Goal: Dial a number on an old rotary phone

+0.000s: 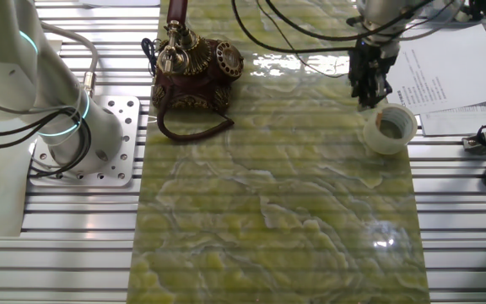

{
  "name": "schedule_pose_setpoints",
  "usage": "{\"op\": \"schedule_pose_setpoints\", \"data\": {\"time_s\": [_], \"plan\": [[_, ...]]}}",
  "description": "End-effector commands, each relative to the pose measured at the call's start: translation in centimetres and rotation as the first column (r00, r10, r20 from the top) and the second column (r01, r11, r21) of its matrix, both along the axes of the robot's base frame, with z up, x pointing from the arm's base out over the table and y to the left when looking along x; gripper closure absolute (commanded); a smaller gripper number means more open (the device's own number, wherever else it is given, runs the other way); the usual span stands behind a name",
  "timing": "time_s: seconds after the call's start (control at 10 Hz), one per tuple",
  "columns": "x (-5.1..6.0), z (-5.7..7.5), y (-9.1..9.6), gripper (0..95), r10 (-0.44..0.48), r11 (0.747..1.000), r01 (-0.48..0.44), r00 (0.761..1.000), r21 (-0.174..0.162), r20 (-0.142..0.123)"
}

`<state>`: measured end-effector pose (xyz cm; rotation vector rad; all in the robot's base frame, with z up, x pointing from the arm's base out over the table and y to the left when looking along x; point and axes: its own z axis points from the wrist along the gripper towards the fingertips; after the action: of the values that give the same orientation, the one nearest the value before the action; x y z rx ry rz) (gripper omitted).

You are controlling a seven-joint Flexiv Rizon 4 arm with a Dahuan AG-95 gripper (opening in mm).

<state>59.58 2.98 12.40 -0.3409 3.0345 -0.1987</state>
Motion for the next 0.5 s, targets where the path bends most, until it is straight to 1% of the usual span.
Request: {"op": "schedule_pose_setpoints", "data": {"time_s": [0.1, 0.2, 0.4, 0.5], "plan": [[0.45, -0.20, -0.25, 76.0, 0.006, 1.000, -0.006, 1.000, 0.003, 0.002], [0.86, -0.30, -0.42, 76.0, 0.013, 1.000, -0.013, 1.000, 0.003, 0.003], [1.27, -0.39, -0.50, 76.0, 0.020, 1.000, -0.020, 1.000, 0.002, -0.001], [1.31, -0.48, -0.50, 76.0, 0.027, 1.000, -0.027, 1.000, 0.003, -0.001]]}}
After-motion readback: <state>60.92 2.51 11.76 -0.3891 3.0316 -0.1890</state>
